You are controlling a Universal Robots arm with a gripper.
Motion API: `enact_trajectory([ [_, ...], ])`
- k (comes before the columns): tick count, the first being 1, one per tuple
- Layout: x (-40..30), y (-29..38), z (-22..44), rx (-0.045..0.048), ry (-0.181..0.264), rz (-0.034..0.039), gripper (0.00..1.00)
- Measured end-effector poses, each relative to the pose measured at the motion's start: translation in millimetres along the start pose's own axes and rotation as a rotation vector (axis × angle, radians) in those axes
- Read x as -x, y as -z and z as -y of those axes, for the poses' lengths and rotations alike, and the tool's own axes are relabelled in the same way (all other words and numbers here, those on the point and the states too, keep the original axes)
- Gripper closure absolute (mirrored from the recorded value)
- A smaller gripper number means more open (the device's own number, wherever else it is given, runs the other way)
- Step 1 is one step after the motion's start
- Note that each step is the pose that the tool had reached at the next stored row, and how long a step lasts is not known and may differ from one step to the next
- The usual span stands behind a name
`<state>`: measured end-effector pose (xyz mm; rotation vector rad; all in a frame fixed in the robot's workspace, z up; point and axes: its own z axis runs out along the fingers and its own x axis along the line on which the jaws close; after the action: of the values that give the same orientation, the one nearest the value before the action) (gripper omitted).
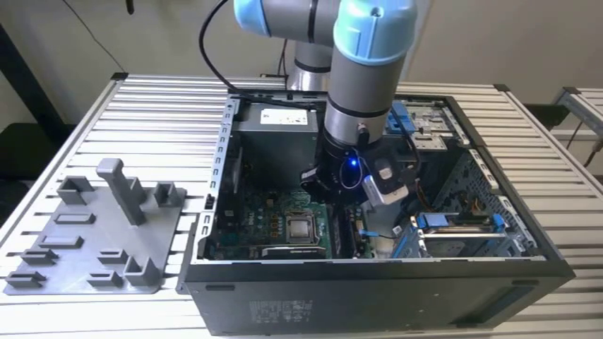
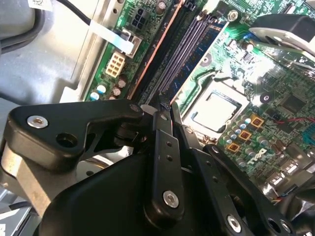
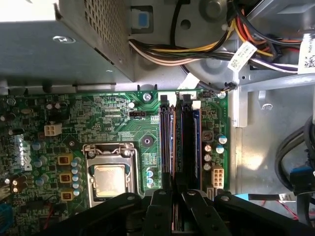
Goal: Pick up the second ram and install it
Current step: 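Insert the second ram into the second slot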
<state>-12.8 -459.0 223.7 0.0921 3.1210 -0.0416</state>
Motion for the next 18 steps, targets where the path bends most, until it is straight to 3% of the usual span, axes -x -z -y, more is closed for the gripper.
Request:
enact_trajectory([
  [18,1.2,-2.8,-0.4,0.0004,0.000,0.0001,0.86],
])
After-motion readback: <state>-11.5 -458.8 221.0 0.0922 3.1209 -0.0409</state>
